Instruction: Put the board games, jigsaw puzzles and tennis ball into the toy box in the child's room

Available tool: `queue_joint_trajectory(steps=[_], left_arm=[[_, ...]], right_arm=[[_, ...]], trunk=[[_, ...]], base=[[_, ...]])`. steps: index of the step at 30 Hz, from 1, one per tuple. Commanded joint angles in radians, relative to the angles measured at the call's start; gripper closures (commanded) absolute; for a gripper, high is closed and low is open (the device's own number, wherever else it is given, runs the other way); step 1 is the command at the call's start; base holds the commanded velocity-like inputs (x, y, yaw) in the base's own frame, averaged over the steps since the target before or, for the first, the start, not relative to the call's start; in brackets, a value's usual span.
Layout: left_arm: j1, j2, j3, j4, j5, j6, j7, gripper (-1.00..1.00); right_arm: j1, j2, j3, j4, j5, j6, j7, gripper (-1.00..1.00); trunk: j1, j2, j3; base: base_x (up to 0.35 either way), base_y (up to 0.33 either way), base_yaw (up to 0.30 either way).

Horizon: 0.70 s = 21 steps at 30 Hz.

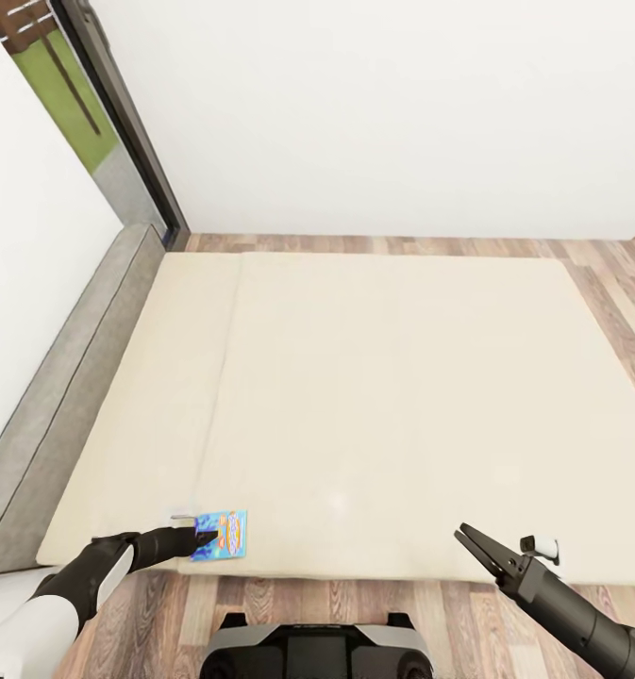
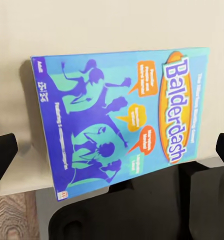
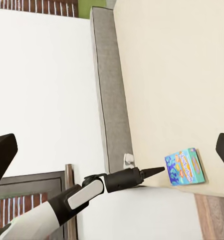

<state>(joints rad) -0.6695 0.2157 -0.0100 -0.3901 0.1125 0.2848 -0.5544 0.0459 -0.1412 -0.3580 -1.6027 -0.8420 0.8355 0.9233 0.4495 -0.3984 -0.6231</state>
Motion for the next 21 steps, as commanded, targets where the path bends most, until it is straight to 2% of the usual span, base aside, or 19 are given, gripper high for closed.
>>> queue_joint_trajectory(steps=[1,5,13,21], left_arm=[[0.0,0.0,-0.001,-0.001,0.011,0.01,-0.003,-1.0],[0.0,0.001,0.013,-0.001,0.02,-0.014,-0.007,-1.0],[0.0,0.0,0.077,-0.001,0.039,-0.048,-0.013,-1.0],[0.0,0.0,0.088,-0.001,0.039,-0.064,-0.011,-1.0]], right_arm=[[0.0,0.0,0.0,-0.001,-0.003,0.005,0.0,-1.0],[0.0,-0.002,-0.001,-0.001,-0.003,0.005,0.0,-1.0],[0.0,0.003,-0.001,-0.001,-0.003,0.005,0.0,-1.0],[0.0,-0.001,0.0,-0.001,-0.003,0.005,0.0,-1.0]], trunk=[[0.001,-0.002,-0.003],[0.001,-0.002,-0.009],[0.001,-0.002,-0.022],[0.001,-0.002,-0.035]], base=[[0.0,0.0,0.0],[0.0,0.0,0.0],[0.0,0.0,0.0],[0.0,0.0,0.0]])
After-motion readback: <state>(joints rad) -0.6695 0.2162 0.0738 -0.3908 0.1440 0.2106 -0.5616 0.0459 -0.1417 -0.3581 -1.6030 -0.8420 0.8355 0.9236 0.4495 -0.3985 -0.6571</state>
